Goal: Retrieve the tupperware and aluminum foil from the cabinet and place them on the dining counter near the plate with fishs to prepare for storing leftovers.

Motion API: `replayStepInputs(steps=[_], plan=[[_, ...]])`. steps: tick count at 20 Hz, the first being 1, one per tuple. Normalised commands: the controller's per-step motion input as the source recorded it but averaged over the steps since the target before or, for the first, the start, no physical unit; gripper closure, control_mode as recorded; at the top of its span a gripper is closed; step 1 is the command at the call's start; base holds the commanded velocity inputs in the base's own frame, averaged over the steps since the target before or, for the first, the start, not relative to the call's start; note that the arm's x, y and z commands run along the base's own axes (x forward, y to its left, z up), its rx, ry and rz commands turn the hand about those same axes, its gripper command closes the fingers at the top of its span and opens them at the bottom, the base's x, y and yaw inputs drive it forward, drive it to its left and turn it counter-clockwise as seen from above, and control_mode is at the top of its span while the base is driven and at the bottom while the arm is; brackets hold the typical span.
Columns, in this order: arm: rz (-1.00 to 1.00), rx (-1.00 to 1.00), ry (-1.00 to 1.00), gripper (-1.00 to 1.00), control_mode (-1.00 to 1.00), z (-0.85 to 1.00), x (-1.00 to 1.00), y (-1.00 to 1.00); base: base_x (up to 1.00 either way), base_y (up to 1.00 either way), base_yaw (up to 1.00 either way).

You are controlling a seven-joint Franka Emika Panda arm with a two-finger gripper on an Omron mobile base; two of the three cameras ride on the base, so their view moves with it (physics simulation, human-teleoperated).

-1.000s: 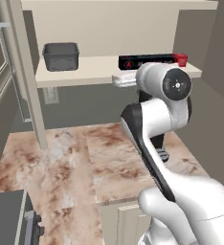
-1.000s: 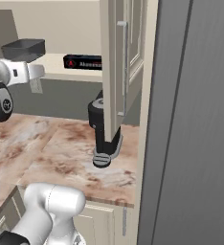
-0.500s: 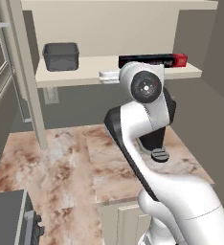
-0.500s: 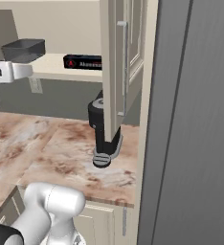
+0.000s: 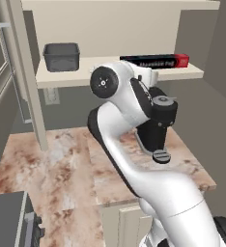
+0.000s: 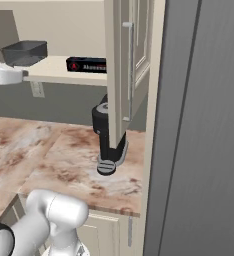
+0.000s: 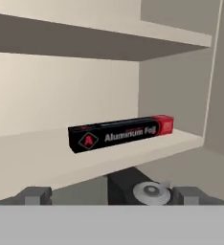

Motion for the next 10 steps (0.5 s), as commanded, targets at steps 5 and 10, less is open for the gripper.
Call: replayStepInputs(steps=[5,10], plan=[[-0.32,0.11,0.00,-1.00,-1.00,0.17,0.00,-0.10,0.00,0.00,0.00],[-0.10,0.20,-0.02,-1.00,-1.00,0.23,0.00,-0.43,0.00,0.00,0.00]])
